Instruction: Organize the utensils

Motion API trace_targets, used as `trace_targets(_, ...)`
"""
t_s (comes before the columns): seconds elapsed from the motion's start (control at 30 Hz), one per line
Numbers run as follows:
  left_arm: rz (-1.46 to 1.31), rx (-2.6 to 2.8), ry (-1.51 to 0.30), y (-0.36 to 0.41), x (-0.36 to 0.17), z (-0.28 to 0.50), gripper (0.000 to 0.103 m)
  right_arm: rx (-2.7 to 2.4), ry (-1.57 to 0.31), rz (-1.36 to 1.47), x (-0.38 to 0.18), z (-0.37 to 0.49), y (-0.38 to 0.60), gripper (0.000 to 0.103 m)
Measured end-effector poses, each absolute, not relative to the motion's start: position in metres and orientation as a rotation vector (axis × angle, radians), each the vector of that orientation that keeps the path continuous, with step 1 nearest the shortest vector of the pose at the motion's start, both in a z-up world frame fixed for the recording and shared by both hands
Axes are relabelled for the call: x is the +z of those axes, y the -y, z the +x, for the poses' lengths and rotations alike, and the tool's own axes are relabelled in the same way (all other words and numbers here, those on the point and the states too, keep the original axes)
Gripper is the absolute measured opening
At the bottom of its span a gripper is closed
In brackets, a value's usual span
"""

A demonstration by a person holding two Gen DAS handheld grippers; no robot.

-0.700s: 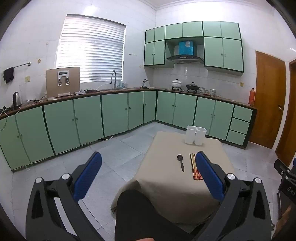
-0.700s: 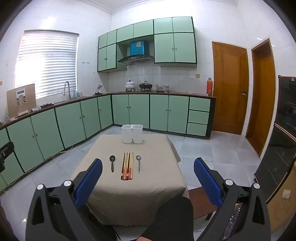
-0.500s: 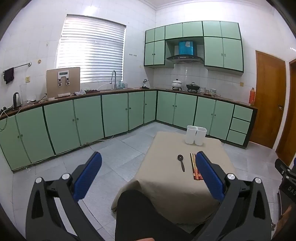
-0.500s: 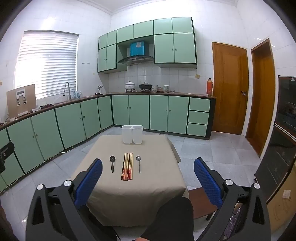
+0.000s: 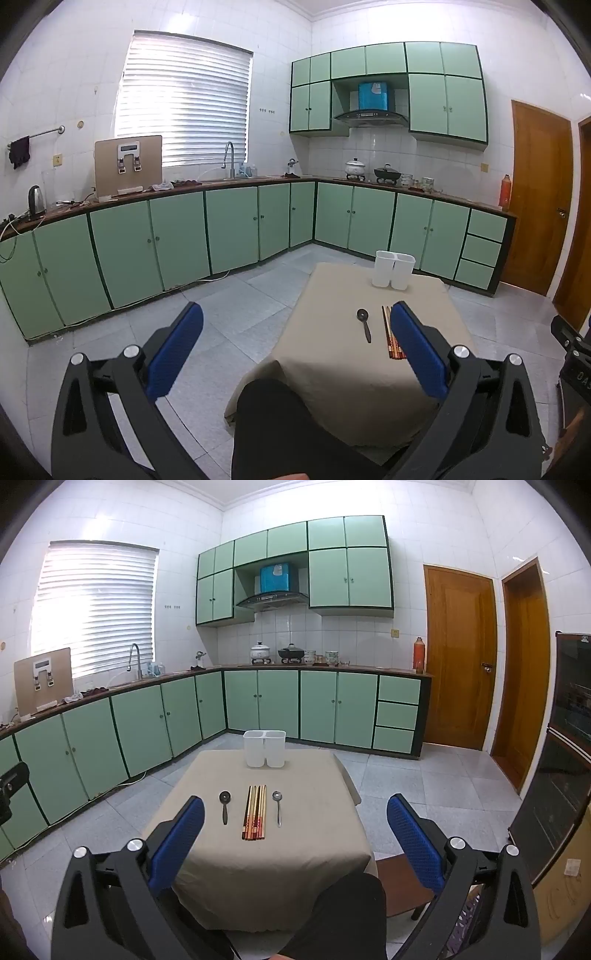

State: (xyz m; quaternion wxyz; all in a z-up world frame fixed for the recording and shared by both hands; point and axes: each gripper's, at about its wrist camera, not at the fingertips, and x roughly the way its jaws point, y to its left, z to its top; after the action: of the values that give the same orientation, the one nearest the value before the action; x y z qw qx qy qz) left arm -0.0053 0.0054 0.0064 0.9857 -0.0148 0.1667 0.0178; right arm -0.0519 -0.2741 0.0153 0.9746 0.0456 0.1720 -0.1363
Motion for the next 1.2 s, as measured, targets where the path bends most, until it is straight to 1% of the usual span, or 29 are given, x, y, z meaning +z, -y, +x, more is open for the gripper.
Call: trace_targets(1.2,-0.024,0.042,-0.324,0.0028,0.0037,-0.0048,0.098,-0.275,-0.336,0.093,0.0113,-0.0553,0.2728,0.097)
